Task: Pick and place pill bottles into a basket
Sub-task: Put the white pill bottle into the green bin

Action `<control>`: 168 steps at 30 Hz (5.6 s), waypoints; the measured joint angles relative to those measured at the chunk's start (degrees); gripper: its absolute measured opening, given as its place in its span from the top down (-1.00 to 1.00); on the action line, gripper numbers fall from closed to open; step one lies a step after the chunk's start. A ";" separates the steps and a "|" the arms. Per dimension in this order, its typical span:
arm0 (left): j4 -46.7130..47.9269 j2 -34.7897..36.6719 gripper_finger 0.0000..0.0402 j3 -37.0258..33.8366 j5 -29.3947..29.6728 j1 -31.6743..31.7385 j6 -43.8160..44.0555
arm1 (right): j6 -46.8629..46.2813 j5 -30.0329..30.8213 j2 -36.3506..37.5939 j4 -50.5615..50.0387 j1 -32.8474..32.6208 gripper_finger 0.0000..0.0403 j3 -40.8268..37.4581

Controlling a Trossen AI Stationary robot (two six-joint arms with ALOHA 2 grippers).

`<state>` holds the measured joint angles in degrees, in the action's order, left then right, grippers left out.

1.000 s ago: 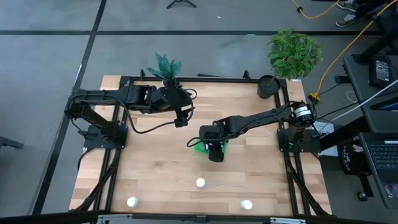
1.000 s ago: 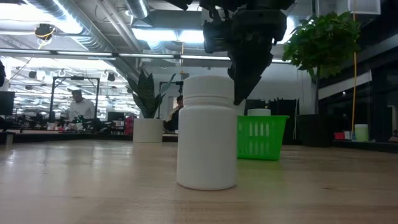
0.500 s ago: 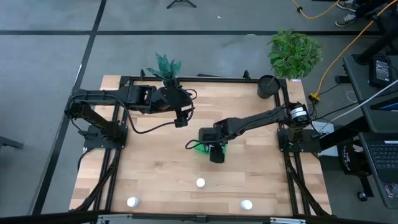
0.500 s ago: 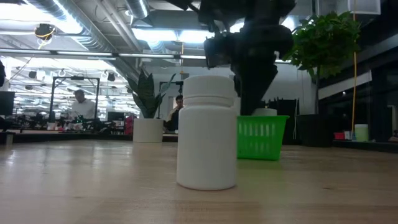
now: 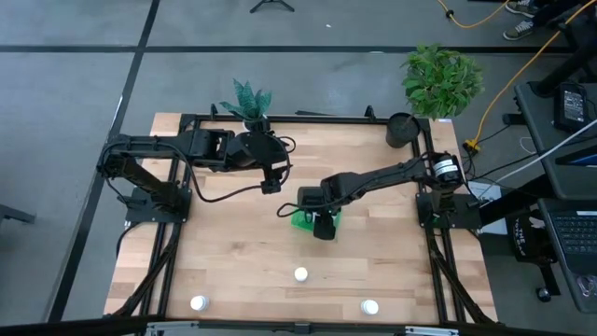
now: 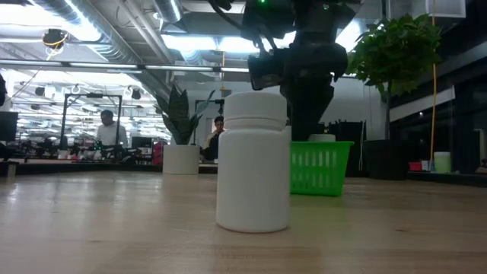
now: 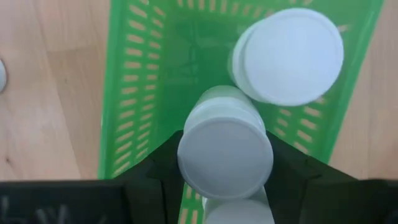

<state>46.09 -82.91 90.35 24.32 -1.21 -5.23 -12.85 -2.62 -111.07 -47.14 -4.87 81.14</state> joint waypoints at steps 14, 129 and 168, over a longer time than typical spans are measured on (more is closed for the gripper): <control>-0.02 0.00 -0.27 0.00 -1.37 0.00 -0.07 | 0.97 1.06 0.00 -0.19 0.95 0.19 0.00; 30.11 -21.70 -0.27 0.26 -22.42 -60.28 120.58 | 8.86 54.96 57.09 1.06 -24.94 -0.23 -16.92; 12.83 -23.71 -0.02 -15.08 -14.08 -67.06 118.92 | 14.83 55.03 55.55 20.82 -24.94 -0.23 -16.92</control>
<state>58.91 -106.63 75.26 10.24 -68.27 113.69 1.98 52.40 -55.51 -26.33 -29.80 64.23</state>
